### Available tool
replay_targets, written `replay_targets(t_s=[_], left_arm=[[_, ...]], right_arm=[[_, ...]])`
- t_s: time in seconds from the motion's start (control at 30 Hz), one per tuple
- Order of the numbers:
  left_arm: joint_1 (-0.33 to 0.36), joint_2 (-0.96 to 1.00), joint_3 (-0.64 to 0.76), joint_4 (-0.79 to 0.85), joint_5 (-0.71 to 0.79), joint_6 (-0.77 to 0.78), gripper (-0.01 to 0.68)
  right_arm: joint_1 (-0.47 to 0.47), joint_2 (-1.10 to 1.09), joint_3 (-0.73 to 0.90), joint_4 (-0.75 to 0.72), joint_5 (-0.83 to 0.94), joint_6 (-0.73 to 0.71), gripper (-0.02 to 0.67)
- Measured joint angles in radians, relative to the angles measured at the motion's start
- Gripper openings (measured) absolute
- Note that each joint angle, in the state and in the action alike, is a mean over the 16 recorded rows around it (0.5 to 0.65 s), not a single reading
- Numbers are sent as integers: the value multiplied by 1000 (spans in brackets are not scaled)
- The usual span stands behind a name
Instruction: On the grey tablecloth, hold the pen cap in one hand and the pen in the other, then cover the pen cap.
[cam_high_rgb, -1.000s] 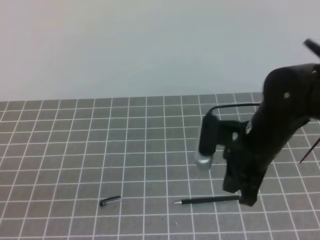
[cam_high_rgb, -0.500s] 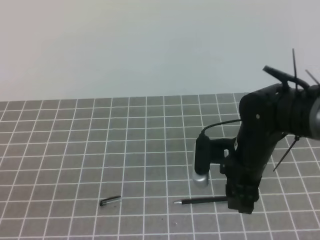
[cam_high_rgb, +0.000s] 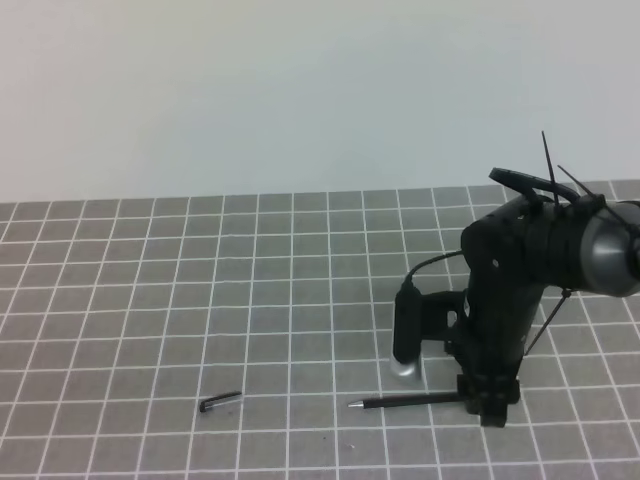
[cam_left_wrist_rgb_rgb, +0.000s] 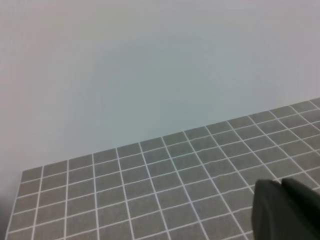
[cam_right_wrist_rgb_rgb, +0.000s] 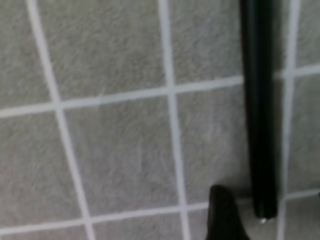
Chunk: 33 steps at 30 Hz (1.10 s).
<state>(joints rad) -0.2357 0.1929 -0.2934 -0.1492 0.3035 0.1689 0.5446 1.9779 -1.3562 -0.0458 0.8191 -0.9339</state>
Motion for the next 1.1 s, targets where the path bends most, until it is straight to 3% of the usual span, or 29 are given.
replay_targets(t_s=[0.77,1.1], left_arm=[[0,0,0,0,0,16,-3],[0,0,0,0,0,22,-3]], right_arm=[[0,29,-7,-7,-16,16,345],[0,33,-9,-9,-6,14,250]])
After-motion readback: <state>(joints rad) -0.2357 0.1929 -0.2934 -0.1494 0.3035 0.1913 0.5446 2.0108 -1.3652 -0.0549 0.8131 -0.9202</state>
